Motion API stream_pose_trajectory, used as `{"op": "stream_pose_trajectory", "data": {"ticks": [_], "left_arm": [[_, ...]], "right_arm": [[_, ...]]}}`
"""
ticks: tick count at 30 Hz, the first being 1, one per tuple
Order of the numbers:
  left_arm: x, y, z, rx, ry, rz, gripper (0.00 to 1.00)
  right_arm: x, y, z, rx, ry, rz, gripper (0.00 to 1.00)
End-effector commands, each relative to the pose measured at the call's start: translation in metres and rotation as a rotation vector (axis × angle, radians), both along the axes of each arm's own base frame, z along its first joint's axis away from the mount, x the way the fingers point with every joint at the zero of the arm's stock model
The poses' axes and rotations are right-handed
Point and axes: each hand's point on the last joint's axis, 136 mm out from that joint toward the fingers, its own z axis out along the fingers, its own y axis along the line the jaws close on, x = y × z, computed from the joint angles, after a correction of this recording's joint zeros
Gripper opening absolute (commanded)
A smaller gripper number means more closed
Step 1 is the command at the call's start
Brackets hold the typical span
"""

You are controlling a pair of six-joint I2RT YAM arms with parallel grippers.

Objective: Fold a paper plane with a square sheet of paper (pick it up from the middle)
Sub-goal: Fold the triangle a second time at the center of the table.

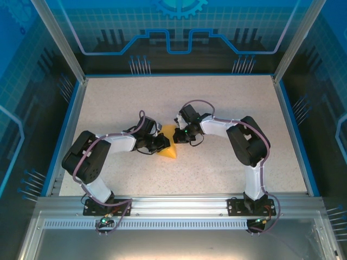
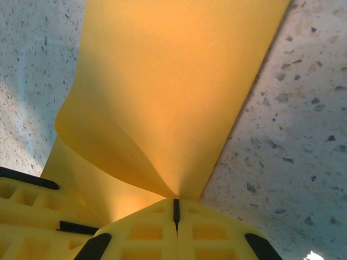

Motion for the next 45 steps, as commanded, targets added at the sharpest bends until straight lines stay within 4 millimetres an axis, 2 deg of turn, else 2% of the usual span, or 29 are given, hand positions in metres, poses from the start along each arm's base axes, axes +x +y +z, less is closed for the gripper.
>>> {"op": "stream_pose_trajectory", "data": {"ticks": [1, 23, 25, 30, 35, 37, 45], "left_arm": [[0.003, 0.003, -0.005, 0.014, 0.014, 0.009, 0.15], [0.000, 0.011, -0.015, 0.067, 0.045, 0.029, 0.13], [0.000, 0.010, -0.011, 0.060, 0.038, 0.029, 0.13], [0.005, 0.000, 0.019, -0.021, -0.024, 0.011, 0.16], [0.008, -0.007, 0.033, -0.078, -0.045, 0.001, 0.18], [0.009, -0.008, 0.031, -0.077, -0.042, 0.002, 0.18], [0.009, -0.001, 0.005, -0.006, 0.019, 0.026, 0.18]], "right_arm": [[-0.003, 0.002, -0.005, -0.025, 0.009, 0.017, 0.05], [-0.003, 0.003, -0.009, -0.026, 0.025, 0.020, 0.07], [-0.003, 0.003, -0.010, -0.029, 0.027, 0.020, 0.07], [-0.003, 0.002, -0.012, -0.037, 0.030, 0.021, 0.07], [-0.004, 0.001, -0.013, -0.040, 0.033, 0.021, 0.07], [-0.004, 0.001, -0.013, -0.041, 0.033, 0.020, 0.07], [-0.003, 0.002, -0.014, -0.038, 0.036, 0.021, 0.07]]}}
